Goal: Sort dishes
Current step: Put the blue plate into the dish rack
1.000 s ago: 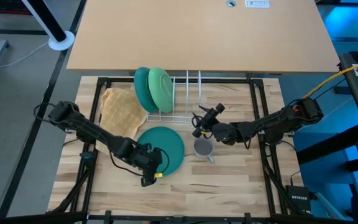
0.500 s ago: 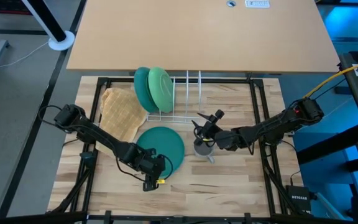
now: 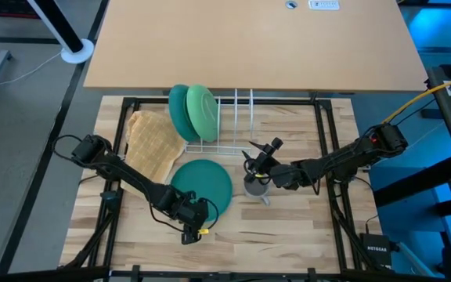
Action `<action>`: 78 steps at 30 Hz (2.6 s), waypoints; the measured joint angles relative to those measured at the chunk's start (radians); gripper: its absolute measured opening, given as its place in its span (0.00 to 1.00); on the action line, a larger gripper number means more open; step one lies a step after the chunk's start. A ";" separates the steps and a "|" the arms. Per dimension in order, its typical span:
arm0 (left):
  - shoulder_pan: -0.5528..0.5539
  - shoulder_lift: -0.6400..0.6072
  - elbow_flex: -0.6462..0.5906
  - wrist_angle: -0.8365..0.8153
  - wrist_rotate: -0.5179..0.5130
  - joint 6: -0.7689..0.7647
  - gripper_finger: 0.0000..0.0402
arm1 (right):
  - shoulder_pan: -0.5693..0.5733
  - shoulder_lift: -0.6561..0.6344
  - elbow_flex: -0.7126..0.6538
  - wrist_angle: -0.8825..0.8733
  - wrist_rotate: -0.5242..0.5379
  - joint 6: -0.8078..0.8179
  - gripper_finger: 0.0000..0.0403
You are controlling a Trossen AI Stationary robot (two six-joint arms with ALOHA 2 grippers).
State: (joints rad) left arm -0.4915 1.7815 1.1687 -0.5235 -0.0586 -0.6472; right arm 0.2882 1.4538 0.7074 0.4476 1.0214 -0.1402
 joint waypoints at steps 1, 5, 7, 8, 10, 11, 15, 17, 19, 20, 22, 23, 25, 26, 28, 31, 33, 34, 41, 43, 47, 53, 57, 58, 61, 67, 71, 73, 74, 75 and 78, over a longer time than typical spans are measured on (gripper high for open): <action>0.000 0.004 0.000 0.001 0.000 0.000 0.35 | 0.000 0.000 0.000 -0.001 0.000 0.000 0.48; 0.001 0.015 0.000 0.006 -0.001 0.001 0.35 | 0.000 0.000 0.000 0.000 0.000 0.000 0.48; 0.002 0.019 0.000 0.010 -0.006 0.002 0.35 | 0.000 0.000 0.000 0.000 0.000 0.000 0.48; 0.002 0.020 0.000 0.011 -0.010 0.003 0.35 | 0.000 0.000 0.000 0.000 0.000 0.000 0.48; 0.002 0.021 0.000 0.009 -0.014 0.003 0.35 | 0.000 0.000 0.000 0.000 0.000 0.000 0.48; 0.002 0.023 0.000 0.011 -0.020 0.005 0.35 | 0.000 0.000 0.000 0.000 0.001 0.000 0.48; 0.002 0.025 0.000 0.009 -0.037 0.006 0.35 | 0.000 0.000 0.000 0.000 0.008 0.000 0.48; 0.002 0.029 0.000 0.009 -0.051 0.008 0.35 | 0.000 0.000 0.000 -0.001 0.008 0.000 0.48; 0.002 0.031 0.000 0.007 -0.060 0.015 0.35 | 0.000 0.000 0.000 0.000 0.009 0.000 0.48; 0.002 0.031 0.000 0.007 -0.061 0.025 0.35 | 0.000 0.000 0.000 0.000 0.012 0.000 0.48; 0.002 0.033 0.000 0.010 -0.064 0.039 0.35 | 0.000 0.000 0.000 -0.001 0.015 -0.001 0.48; 0.002 0.035 0.000 0.008 -0.065 0.047 0.35 | 0.000 0.000 0.000 0.000 0.016 -0.001 0.48; 0.002 0.036 0.000 0.007 -0.065 0.047 0.32 | 0.000 0.000 0.000 -0.001 0.016 -0.001 0.48; 0.002 0.036 0.000 0.008 -0.065 0.047 0.31 | 0.000 0.000 0.000 0.000 0.016 -0.001 0.48; 0.002 0.036 0.000 0.008 -0.065 0.047 0.27 | 0.000 0.000 0.000 0.000 0.016 -0.007 0.48; 0.002 0.036 0.000 0.008 -0.064 0.046 0.19 | 0.000 0.000 0.000 0.000 0.017 -0.026 0.48; 0.002 0.036 0.000 0.009 -0.064 0.047 0.13 | 0.000 0.000 0.000 0.000 0.018 -0.026 0.48; 0.002 0.036 0.000 0.009 -0.064 0.046 0.10 | 0.000 0.000 0.000 0.000 0.018 -0.026 0.48; 0.002 0.016 0.000 0.004 -0.065 0.049 0.03 | 0.000 0.000 0.000 0.000 0.018 -0.026 0.48; 0.002 0.006 0.000 0.007 -0.065 0.048 0.02 | 0.000 0.000 0.000 0.000 0.019 -0.026 0.48; 0.002 -0.004 0.000 0.007 -0.065 0.045 0.01 | 0.000 0.000 0.000 0.000 0.019 -0.026 0.48; 0.002 -0.006 0.000 0.011 -0.065 0.045 0.01 | 0.000 0.000 0.000 0.000 0.019 -0.026 0.48; 0.002 -0.006 0.007 0.008 -0.065 0.045 0.01 | 0.000 0.000 0.000 0.000 0.019 -0.026 0.48; 0.002 -0.006 0.014 0.009 -0.065 0.045 0.01 | 0.000 0.000 0.000 0.000 0.019 -0.026 0.48; 0.002 -0.006 0.030 0.014 -0.064 0.051 0.01 | 0.000 0.000 0.000 0.000 0.019 -0.026 0.48; 0.002 -0.006 0.035 0.009 -0.064 0.066 0.01 | 0.000 0.000 0.000 0.000 0.019 -0.027 0.48; 0.003 -0.006 0.035 0.010 -0.064 0.096 0.01 | 0.000 0.000 0.000 0.000 0.019 -0.026 0.48; 0.003 -0.001 0.035 0.010 -0.064 0.126 0.00 | 0.000 0.000 0.000 0.000 0.019 -0.027 0.48; 0.003 0.001 0.034 0.009 -0.064 0.141 0.00 | 0.000 0.000 0.000 0.000 0.019 -0.026 0.48; 0.003 0.006 0.034 0.010 -0.064 0.160 0.01 | 0.000 0.000 0.000 -0.001 0.019 -0.027 0.48; 0.003 0.020 0.034 0.009 -0.062 0.219 0.01 | 0.000 0.000 0.000 -0.001 0.019 -0.027 0.48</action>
State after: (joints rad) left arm -0.4881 1.8017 1.2022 -0.5148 -0.1201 -0.4283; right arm 0.2878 1.4540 0.7074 0.4466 1.0401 -0.1669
